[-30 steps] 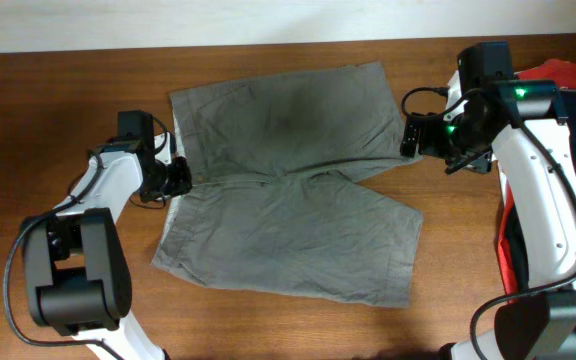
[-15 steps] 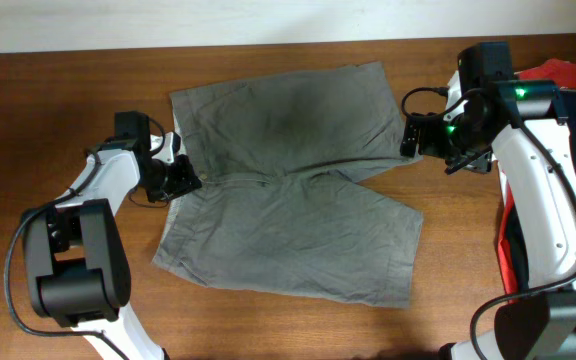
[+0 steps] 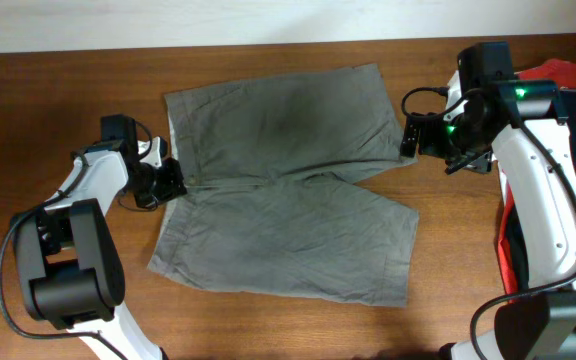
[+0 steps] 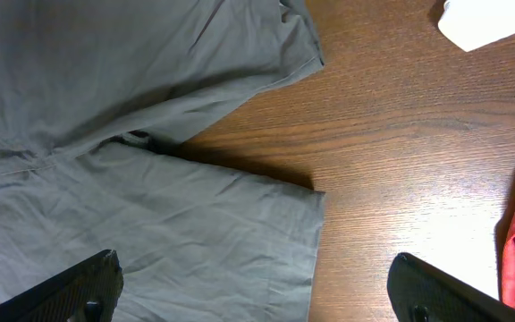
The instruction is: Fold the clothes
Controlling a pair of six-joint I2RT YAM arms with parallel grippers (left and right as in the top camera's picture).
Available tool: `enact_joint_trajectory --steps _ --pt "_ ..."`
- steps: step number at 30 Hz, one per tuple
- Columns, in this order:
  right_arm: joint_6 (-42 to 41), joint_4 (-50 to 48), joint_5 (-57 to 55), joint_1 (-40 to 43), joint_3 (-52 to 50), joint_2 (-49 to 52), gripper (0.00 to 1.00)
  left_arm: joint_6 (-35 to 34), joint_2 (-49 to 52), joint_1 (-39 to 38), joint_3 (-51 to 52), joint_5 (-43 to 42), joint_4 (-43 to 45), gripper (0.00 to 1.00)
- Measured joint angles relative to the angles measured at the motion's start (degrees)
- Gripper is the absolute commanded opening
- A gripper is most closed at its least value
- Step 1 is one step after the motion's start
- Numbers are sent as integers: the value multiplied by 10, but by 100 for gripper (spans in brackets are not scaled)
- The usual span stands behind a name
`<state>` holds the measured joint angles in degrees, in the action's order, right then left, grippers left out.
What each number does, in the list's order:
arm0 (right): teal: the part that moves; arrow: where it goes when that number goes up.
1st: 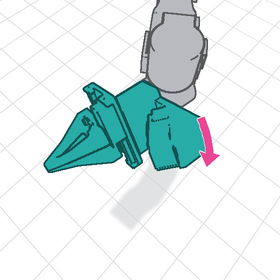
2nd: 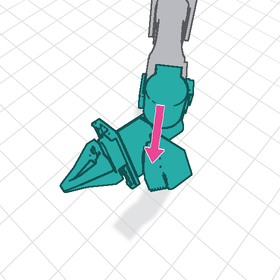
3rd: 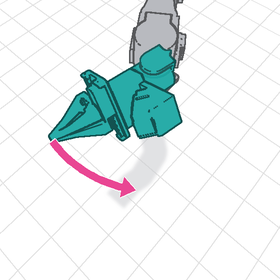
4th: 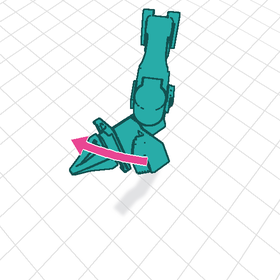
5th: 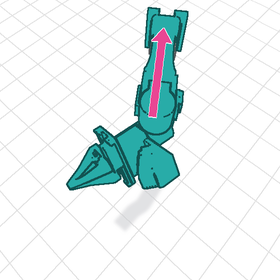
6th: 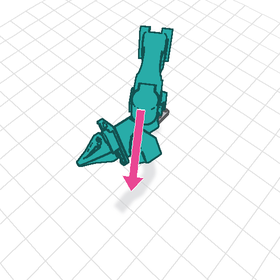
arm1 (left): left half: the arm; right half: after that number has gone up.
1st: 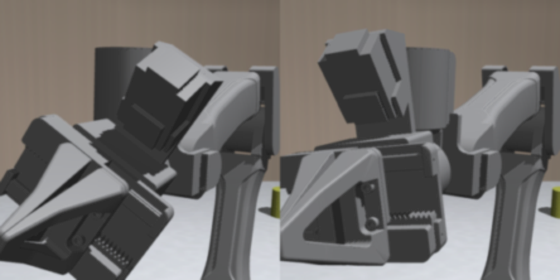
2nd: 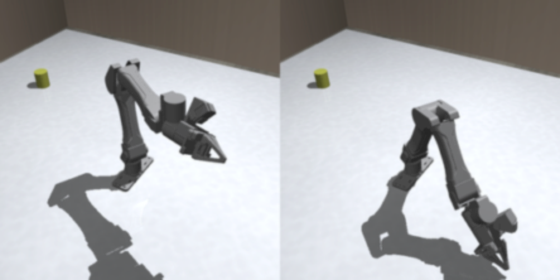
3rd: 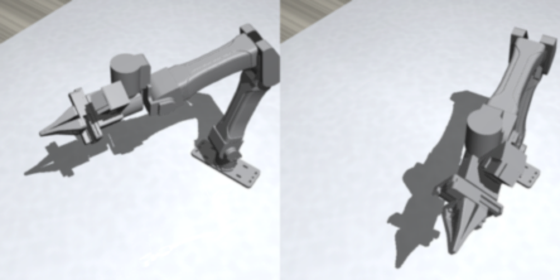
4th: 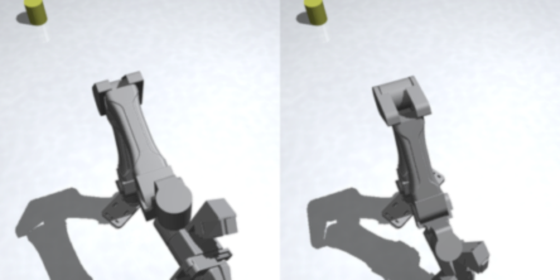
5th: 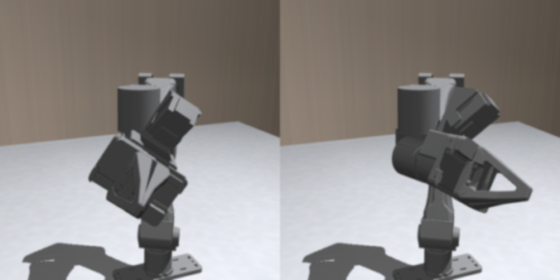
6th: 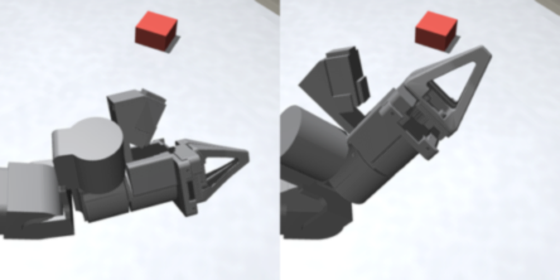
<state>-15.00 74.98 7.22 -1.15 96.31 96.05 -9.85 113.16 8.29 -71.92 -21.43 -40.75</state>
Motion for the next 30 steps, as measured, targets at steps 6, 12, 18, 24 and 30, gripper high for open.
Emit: enact_joint_trajectory --steps 6,12,18,24,30 --pt "0 0 0 0 0 0 98 -17 -2 3 -42 49 -68 87" --pt "0 0 0 0 0 0 98 -19 -182 5 -161 9 -147 99" --pt "5 -28 39 0 -1 0 98 -20 -185 5 -162 6 -158 99" --pt "47 64 60 35 -40 1 4 -20 -184 5 -162 6 -158 100" --pt "91 -46 184 213 -243 7 4 -20 -184 5 -162 4 -159 99"
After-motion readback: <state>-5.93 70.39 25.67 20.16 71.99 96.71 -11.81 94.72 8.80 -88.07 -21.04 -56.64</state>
